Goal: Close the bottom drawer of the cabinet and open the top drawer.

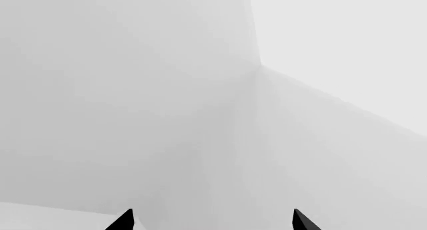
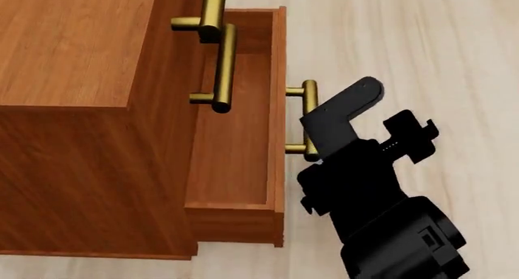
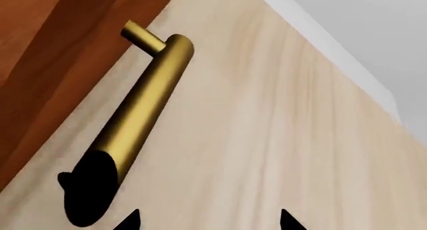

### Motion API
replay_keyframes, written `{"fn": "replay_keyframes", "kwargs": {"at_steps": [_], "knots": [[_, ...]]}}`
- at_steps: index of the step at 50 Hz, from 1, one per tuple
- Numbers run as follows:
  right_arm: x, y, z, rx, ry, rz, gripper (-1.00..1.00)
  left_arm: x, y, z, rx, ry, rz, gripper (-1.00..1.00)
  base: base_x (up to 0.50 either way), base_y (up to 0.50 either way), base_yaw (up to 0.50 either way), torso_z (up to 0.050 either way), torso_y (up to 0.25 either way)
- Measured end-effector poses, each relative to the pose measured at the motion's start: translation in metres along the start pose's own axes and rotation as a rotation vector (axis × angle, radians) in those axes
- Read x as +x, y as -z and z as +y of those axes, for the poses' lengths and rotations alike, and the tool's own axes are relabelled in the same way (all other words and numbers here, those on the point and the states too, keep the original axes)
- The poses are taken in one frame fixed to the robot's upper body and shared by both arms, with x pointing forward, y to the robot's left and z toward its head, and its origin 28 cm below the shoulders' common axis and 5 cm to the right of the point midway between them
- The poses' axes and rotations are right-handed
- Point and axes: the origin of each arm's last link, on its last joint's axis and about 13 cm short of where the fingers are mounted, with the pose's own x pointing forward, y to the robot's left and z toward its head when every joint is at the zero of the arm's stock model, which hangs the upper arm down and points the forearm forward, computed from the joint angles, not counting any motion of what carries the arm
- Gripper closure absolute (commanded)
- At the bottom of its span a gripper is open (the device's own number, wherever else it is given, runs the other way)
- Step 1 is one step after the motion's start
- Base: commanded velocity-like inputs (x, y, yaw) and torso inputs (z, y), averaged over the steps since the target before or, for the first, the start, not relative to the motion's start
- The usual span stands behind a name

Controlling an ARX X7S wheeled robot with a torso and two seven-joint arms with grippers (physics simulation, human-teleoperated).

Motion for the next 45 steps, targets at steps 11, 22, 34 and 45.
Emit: {"fn": "replay_keyframes", "kwargs": {"at_steps": [11, 22, 34, 45], "knots": [[0.005, -0.02, 0.017, 0.005, -0.106, -0.041, -1.0, 0.0, 0.0, 0.0, -0.006, 0.002, -0.001, -1.0, 0.0, 0.0, 0.0, 0.0, 0.0], [0.015, -0.041, 0.03, 0.003, -0.171, -0.084, -1.0, 0.0, -0.001, 0.0, -0.011, 0.003, -0.002, -1.0, 0.0, 0.0, 0.0, 0.0, 0.0], [0.023, -0.051, 0.044, 0.016, -0.245, -0.09, -1.0, 0.0, -0.001, 0.001, -0.018, 0.002, -0.004, -1.0, 0.0, 0.0, 0.0, 0.0, 0.0], [0.026, -0.049, 0.045, 0.02, -0.26, -0.091, -1.0, 0.0, -0.001, 0.001, -0.02, 0.002, -0.005, -1.0, 0.01, 0.01, 0.01, 0.0, -0.002]]}}
